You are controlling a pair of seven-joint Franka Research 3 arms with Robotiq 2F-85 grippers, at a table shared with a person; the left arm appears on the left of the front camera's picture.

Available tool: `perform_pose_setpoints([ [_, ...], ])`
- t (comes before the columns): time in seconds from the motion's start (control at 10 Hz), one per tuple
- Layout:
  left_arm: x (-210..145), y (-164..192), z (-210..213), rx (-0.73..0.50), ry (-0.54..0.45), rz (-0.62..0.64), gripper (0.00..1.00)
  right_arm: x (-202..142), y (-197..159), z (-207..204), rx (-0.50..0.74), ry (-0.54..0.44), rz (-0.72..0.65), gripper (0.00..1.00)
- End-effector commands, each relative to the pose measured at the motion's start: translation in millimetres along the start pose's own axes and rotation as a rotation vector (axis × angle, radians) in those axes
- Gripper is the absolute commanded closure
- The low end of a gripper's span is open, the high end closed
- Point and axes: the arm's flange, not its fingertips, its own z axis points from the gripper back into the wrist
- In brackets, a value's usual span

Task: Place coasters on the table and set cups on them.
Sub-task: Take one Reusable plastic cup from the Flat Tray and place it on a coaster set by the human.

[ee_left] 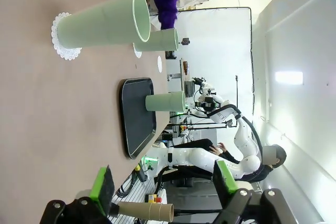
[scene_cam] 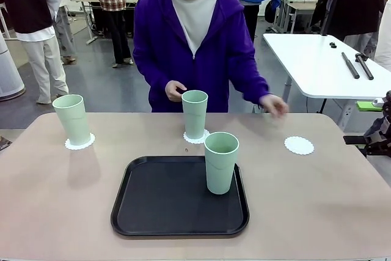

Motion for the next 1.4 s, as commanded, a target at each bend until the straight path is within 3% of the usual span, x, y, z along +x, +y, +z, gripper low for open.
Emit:
perform_pose_setpoints([
  [0.0, -2, 0, 1, -0.005, -0.004, 0.0, 0.0, 0, 0, 0, 0.0, 0.0, 0.0, 0.0],
  [0.1, -2, 0, 1, -0.005, -0.004, 0.0, 0.0, 12, 13, 1, -0.031, 0.187, 0.044, 0.0],
  [0.5, -2, 0, 1, -0.005, -0.004, 0.0, 0.0, 71, 84, -6, -0.466, 0.383, 0.258, 0.0],
  [0.6, -2, 0, 1, -0.005, -0.004, 0.0, 0.0, 74, 110, -21, -0.522, 0.362, 0.396, 0.0],
  [0.9, -2, 0, 1, -0.005, -0.004, 0.0, 0.0, 61, 138, -90, -0.706, 0.541, 0.69, 0.0],
  [1.3, -2, 0, 1, -0.005, -0.004, 0.0, 0.0, 45, 137, -166, -0.947, 0.673, 0.87, 0.0],
])
